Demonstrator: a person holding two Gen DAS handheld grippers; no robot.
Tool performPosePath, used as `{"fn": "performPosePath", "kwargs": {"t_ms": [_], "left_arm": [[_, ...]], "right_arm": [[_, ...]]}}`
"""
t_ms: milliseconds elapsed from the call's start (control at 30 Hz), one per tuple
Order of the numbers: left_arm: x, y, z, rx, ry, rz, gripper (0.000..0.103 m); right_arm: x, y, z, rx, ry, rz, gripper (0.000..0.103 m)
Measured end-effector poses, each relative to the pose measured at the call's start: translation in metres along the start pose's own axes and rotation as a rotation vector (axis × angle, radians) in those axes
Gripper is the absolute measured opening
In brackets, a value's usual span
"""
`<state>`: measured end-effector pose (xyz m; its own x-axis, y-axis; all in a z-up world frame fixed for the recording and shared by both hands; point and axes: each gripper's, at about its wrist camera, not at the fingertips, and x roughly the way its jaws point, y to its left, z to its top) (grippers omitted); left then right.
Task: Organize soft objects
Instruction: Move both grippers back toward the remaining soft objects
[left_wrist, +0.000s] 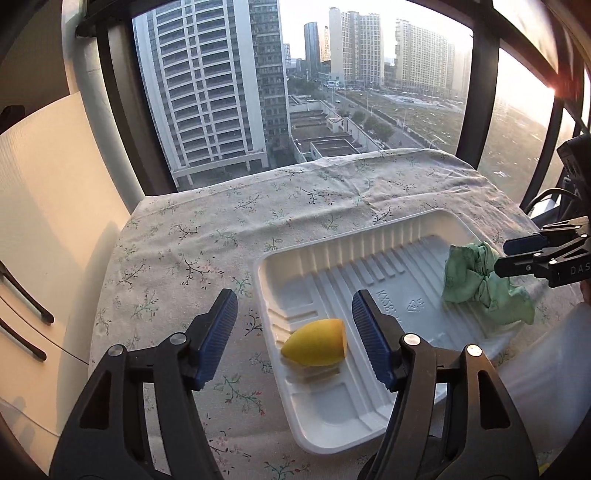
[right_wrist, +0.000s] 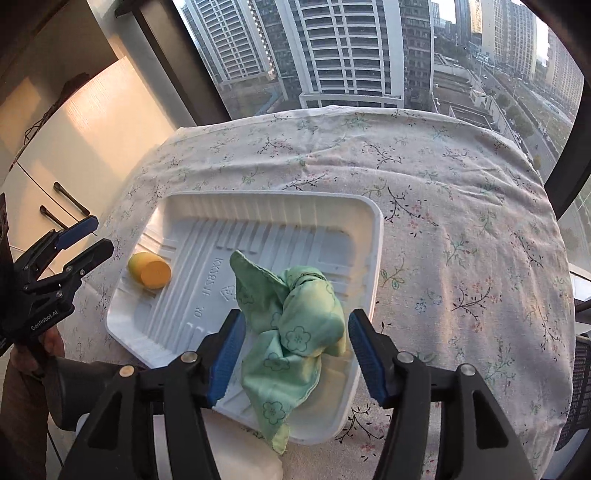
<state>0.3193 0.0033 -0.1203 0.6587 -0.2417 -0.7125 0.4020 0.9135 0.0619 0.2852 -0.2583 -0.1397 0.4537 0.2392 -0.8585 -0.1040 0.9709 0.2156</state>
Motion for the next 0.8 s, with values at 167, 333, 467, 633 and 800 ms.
{"fn": "performPosePath", "kwargs": {"t_ms": [167, 333, 467, 633, 800], "left_arm": [[-0.016, 0.025, -0.019, -0.053, 0.011, 0.058, 0.063], [-0.035, 0.046, -0.048, -0.094, 0.026, 0.100, 0.063], [-0.052, 0.060, -0.076, -0.130, 0.030, 0.115, 0.063], [-0.073, 0.076, -0.111, -0.175, 0.034, 0.124, 0.063], [-0.090, 0.092, -0.151, -0.225, 0.059, 0.137, 0.063]], "right_arm": [[-0.021, -0.019, -0.019, 0.055, -0.011, -0.022, 0.061], [-0.038, -0.037, -0.049, 0.094, -0.014, -0.057, 0.061], [-0.050, -0.047, -0.076, 0.114, -0.008, -0.073, 0.061], [-0.060, -0.057, -0.111, 0.125, -0.002, -0.106, 0.061], [-0.068, -0.059, -0.153, 0.152, 0.030, -0.163, 0.061]]}}
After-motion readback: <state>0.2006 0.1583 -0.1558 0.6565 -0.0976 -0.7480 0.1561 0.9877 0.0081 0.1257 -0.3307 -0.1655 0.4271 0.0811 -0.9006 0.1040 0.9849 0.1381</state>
